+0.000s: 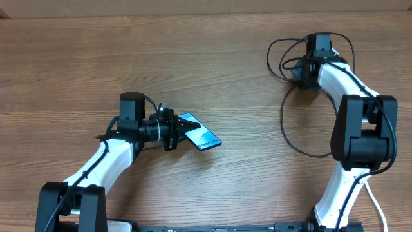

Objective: Plug charger to phone and switch on socket
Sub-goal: 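Reach the right gripper to the black cable and grasp its USB-C end, then carry the cable end with the right gripper to the phone's bottom port, then push the USB-C plug upward into the phone's port with the right gripper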

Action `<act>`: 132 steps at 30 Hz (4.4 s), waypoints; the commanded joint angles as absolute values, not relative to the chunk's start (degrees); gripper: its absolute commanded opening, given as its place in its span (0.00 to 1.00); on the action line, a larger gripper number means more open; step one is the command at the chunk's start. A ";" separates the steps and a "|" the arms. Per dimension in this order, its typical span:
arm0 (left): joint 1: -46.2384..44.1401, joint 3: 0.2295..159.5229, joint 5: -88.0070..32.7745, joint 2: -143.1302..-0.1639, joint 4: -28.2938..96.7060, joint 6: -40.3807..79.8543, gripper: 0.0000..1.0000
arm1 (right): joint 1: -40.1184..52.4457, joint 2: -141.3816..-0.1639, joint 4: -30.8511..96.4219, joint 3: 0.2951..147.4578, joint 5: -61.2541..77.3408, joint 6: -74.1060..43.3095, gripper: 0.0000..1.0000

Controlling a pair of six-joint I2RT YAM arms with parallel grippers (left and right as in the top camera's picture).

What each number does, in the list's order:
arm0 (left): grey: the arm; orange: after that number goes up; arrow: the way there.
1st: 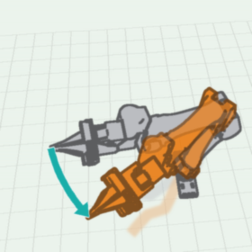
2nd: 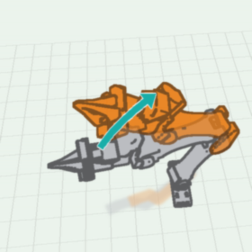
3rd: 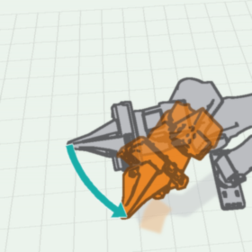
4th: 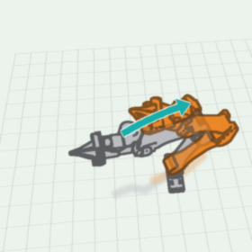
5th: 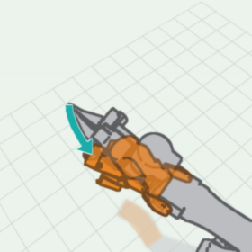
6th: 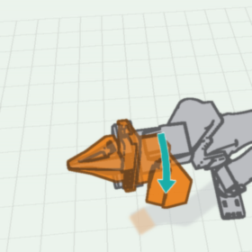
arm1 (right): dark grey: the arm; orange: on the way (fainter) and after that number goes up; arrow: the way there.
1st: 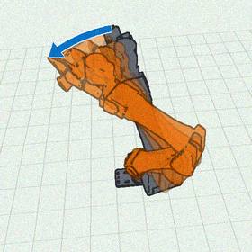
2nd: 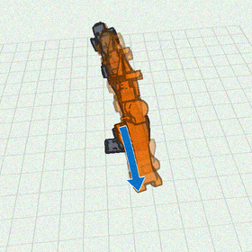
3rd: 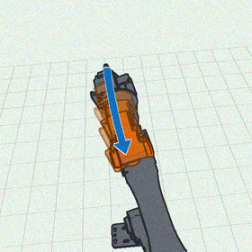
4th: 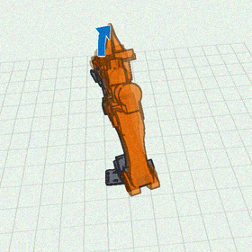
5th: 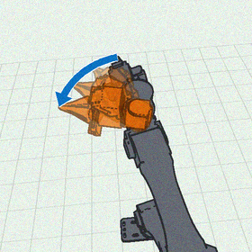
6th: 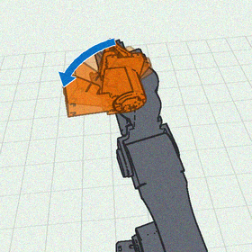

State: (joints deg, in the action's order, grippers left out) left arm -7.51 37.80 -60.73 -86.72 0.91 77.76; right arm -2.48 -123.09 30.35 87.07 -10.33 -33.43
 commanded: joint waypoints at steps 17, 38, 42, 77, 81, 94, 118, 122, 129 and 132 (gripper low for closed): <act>1.39 40.21 -76.44 -86.91 -23.75 76.25 0.04 | 6.61 -93.65 68.16 89.86 22.46 -11.62 0.04; -7.90 57.93 -82.35 -103.20 -41.08 87.22 0.04 | 33.76 -67.09 65.30 75.83 23.29 -26.70 0.04; -6.74 57.93 -80.75 -103.20 -42.26 89.25 0.04 | 38.98 -67.07 61.98 73.87 18.39 -31.75 0.04; -6.39 57.93 -85.58 -103.20 -46.87 98.41 0.04 | 46.02 -71.40 56.42 73.80 13.02 -35.99 0.04; -6.28 57.93 -86.02 -103.20 -48.71 97.54 0.04 | 46.02 -71.40 56.51 73.80 12.64 -35.51 0.04; -4.43 57.91 -84.95 -103.20 -48.66 92.77 0.04 | 46.02 -71.37 58.35 73.80 14.87 -34.26 0.04; -4.54 57.91 -83.70 -103.20 -48.25 95.39 0.04 | 46.02 -71.40 55.57 73.80 13.74 -34.28 0.04; -4.54 57.91 -83.68 -103.20 -48.25 95.55 0.04 | 46.02 -71.40 55.37 73.80 13.56 -34.24 0.04; -4.54 57.91 -83.68 -103.20 -48.25 96.53 0.04 | 46.02 -72.14 55.35 73.78 11.57 -31.22 0.04; -4.54 57.91 -83.66 -103.20 -48.25 96.51 0.04 | 46.02 -72.16 55.29 73.78 11.40 -30.98 0.04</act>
